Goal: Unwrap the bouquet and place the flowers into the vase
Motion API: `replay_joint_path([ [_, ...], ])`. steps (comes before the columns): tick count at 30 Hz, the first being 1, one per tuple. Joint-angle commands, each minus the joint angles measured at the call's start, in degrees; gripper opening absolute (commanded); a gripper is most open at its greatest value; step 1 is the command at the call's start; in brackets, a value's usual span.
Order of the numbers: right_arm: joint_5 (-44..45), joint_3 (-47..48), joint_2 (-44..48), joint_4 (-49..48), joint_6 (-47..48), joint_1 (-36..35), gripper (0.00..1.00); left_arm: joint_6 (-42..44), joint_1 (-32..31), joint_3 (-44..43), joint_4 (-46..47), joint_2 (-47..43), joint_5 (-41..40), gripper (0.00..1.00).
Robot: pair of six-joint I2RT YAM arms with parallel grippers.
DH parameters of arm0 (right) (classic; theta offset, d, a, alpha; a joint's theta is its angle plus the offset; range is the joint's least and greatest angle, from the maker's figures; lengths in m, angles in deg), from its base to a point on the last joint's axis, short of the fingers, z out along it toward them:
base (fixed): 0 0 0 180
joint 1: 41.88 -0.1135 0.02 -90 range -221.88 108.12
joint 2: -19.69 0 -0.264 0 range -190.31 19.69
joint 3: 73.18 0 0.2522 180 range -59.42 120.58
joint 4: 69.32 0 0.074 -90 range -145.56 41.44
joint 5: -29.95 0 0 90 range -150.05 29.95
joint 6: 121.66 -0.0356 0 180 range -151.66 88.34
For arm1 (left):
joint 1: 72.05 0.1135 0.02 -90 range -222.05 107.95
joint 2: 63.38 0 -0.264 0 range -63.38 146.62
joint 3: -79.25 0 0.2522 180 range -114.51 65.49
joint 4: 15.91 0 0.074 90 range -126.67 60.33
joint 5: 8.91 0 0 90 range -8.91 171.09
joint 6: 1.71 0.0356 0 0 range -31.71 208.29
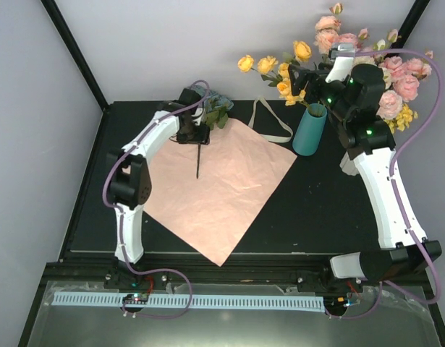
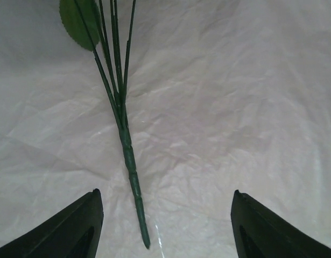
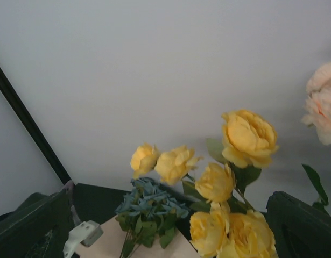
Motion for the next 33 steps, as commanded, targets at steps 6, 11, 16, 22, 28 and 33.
replay_joint_path([
  [6,0.02,-3.27,3.39,1.85,-1.78,-0.34,1.00,-2.75,-0.29,-11.45,-6.34,10.83,-7.26,0.54],
  [11,-0.85,-3.41,2.99,1.03,-3.25,-0.34,1.00,-2.69,-0.12,-13.49,-6.21,14.59,-7.78,0.45],
  [16,-2.01,-3.17,2.03,0.12,-4.84,-0.34,1.00,-2.83,0.23,-14.62,-5.90,17.18,-8.27,0.42],
  [22,-2.48,-2.67,1.25,-0.18,-5.43,-0.34,1.00,-3.22,0.53,-15.21,-5.22,19.13,-7.70,0.34],
  [28,-2.67,-2.22,0.55,-0.32,-5.60,-0.34,1.00,-4.09,1.04,-15.37,-4.57,20.21,-6.70,0.28],
  [33,-2.59,-1.83,0.08,-0.35,-5.51,-0.31,1.00,-3.83,1.46,-15.36,-4.17,20.98,-5.91,0.18],
])
